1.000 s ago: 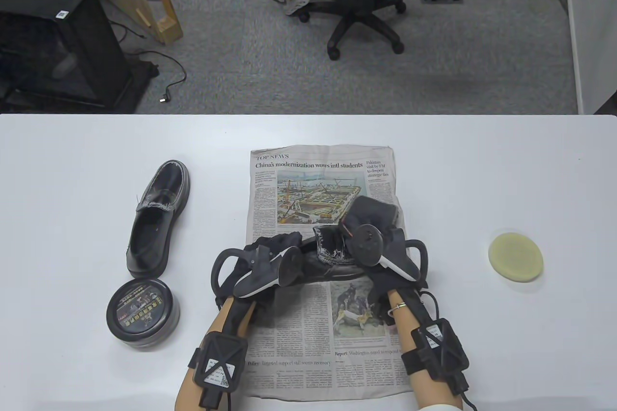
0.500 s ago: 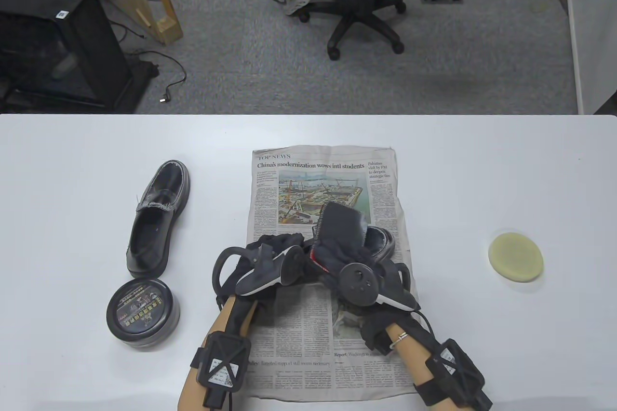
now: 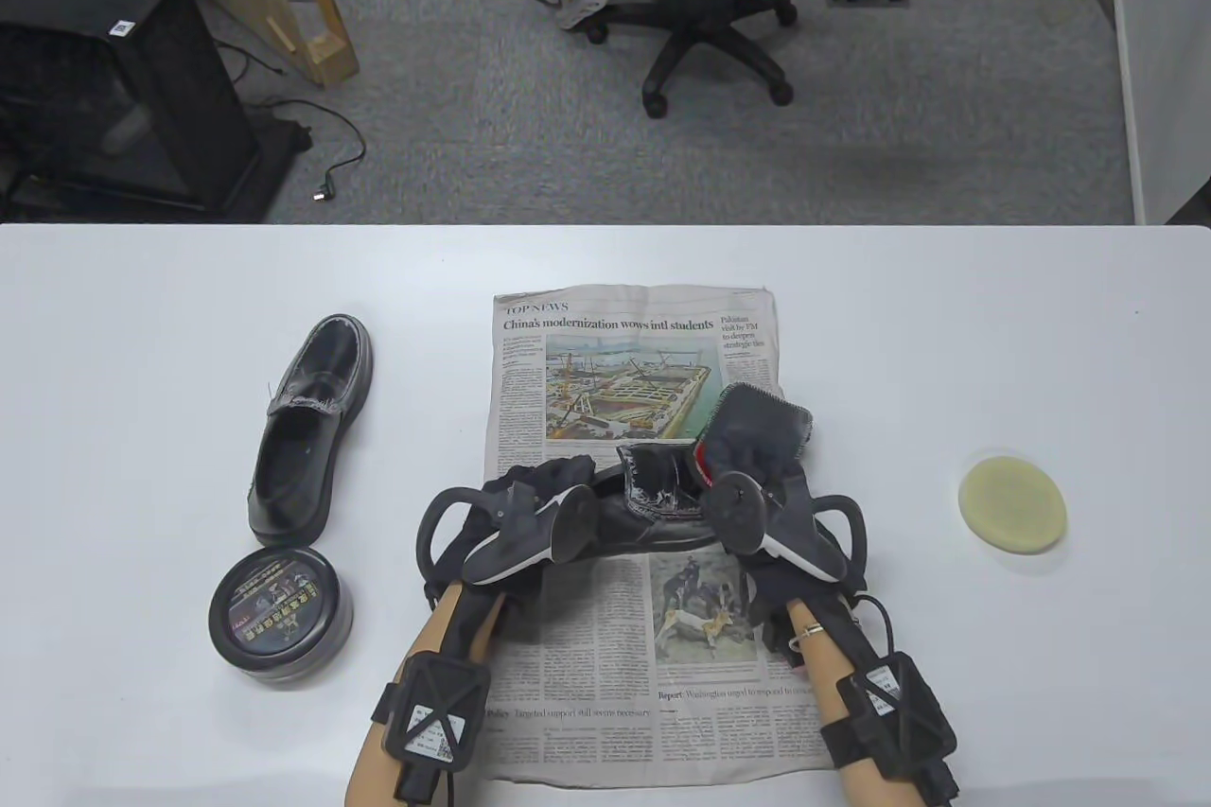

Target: Dip and apply leather care cream with polishing sponge on shoes

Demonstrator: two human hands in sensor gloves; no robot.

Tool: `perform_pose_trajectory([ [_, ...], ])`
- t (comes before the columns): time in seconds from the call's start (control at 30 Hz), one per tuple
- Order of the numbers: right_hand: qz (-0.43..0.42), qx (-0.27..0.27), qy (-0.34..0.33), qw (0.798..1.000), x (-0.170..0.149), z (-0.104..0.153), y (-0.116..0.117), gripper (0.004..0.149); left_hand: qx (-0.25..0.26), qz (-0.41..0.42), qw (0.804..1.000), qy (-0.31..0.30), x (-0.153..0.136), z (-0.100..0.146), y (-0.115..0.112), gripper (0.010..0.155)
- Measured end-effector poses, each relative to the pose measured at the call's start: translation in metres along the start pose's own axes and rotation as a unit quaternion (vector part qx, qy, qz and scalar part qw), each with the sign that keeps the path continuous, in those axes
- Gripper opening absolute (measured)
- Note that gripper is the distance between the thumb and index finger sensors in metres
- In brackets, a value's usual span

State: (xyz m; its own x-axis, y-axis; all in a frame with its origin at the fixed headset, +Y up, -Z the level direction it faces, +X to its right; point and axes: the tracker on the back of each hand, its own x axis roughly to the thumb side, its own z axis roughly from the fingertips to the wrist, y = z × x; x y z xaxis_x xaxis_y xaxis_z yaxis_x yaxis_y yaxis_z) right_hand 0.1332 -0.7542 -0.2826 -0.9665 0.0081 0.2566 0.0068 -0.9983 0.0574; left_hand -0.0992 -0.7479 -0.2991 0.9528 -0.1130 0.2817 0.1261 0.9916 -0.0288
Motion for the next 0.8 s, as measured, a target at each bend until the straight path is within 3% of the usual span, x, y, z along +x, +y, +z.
perform_pose_trajectory([
  [0.1, 0.006, -0.014, -0.048, 0.999, 0.013, 0.014, -0.001, 0.057, -0.003, -0.007, 1.0, -0.004, 0.001, 0.0, 0.0, 0.084],
  [0.2, -0.067, -0.026, -0.093, 0.993, 0.03, 0.016, -0.01, 0.057, -0.004, -0.009, 1.0, -0.007, 0.002, 0.0, 0.001, 0.083],
  [0.3, -0.15, -0.028, -0.112, 0.982, 0.049, 0.0, -0.021, 0.056, -0.007, -0.008, 1.0, -0.008, 0.002, -0.001, 0.0, 0.083],
  [0.43, -0.121, -0.041, -0.074, 0.989, 0.059, -0.029, -0.02, 0.054, -0.006, -0.002, 1.0, -0.009, 0.001, 0.0, 0.0, 0.084],
  [0.63, -0.075, -0.04, 0.006, 0.996, 0.034, -0.046, -0.018, 0.052, -0.005, 0.006, 1.0, -0.008, 0.0, 0.0, -0.001, 0.085],
  [0.8, -0.049, -0.025, 0.018, 0.998, 0.002, -0.026, -0.014, 0.051, -0.001, 0.007, 1.0, -0.004, 0.0, 0.0, -0.001, 0.085],
])
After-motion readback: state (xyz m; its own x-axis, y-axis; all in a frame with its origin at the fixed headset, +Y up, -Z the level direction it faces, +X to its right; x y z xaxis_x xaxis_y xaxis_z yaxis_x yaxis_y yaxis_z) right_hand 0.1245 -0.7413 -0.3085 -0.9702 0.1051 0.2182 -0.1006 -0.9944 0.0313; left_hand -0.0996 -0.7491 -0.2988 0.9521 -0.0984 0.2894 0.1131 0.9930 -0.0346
